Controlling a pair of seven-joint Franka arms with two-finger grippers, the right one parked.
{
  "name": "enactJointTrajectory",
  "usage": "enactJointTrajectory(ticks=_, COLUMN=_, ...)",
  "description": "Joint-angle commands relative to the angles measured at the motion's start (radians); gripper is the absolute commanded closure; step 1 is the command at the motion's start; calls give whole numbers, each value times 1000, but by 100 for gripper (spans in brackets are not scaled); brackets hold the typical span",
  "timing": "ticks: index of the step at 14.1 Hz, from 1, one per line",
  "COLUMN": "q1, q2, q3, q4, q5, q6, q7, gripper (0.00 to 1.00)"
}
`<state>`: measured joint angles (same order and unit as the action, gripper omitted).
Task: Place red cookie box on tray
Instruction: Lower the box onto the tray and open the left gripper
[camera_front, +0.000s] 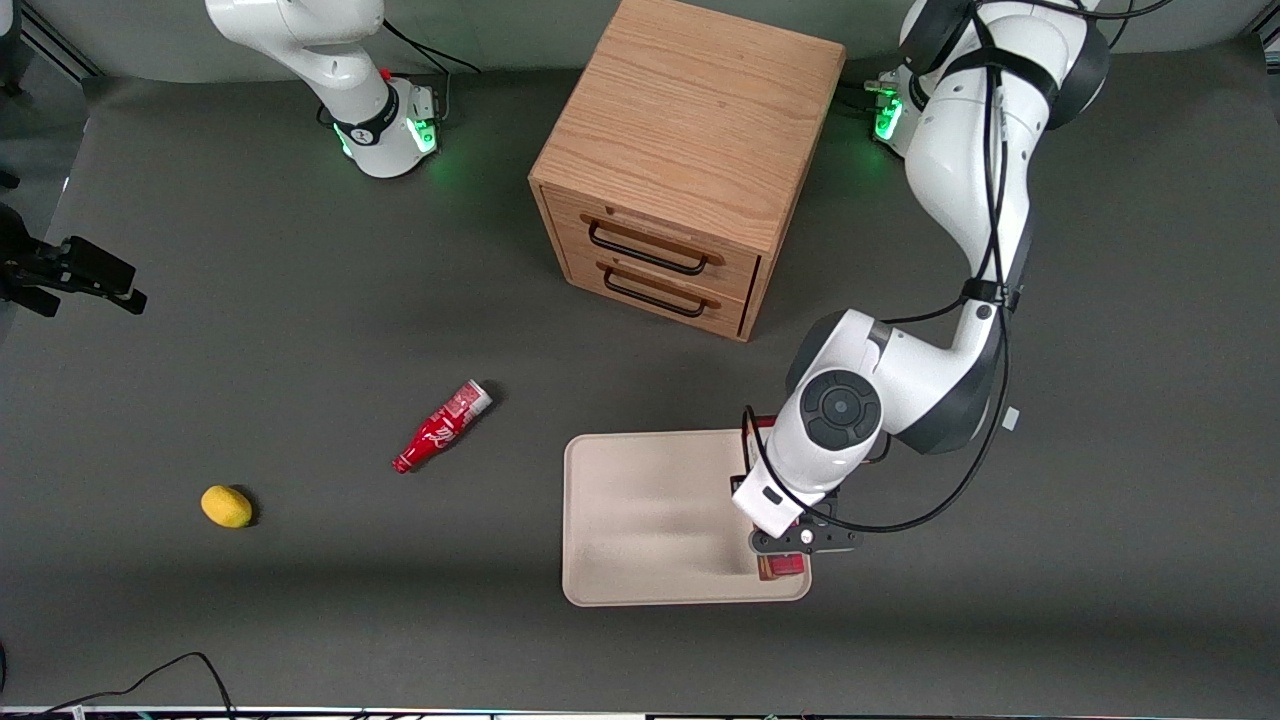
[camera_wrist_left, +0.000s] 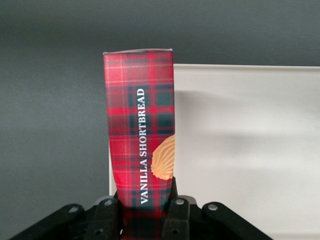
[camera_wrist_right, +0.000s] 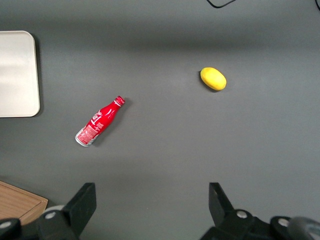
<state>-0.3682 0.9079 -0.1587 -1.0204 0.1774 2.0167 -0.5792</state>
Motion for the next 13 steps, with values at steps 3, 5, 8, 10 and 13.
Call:
enactJointTrajectory(ticks=3, q1=-12, q2=68, q3=13, q4=46, q5=43, q6=62, q7=-24, gripper=100)
enactJointTrajectory(ticks=5, q1=-11, q2=86, q3=13, q4=46, q5=44, q6=85, q7=-24, gripper=100)
enactJointTrajectory(ticks=8, q1=-11, q2=103, q3=13, q4=45, q5=45, q6=99, q7=-22, gripper=100)
enactJointTrajectory(ticks=10, q1=-11, q2=105, q3=13, q4=42, q5=45, q6=111, q7=-22, gripper=81)
enactJointTrajectory(ticks=13, q1=-11, q2=105, q3=13, q4=42, q5=45, q6=112, q7=-22, gripper=0)
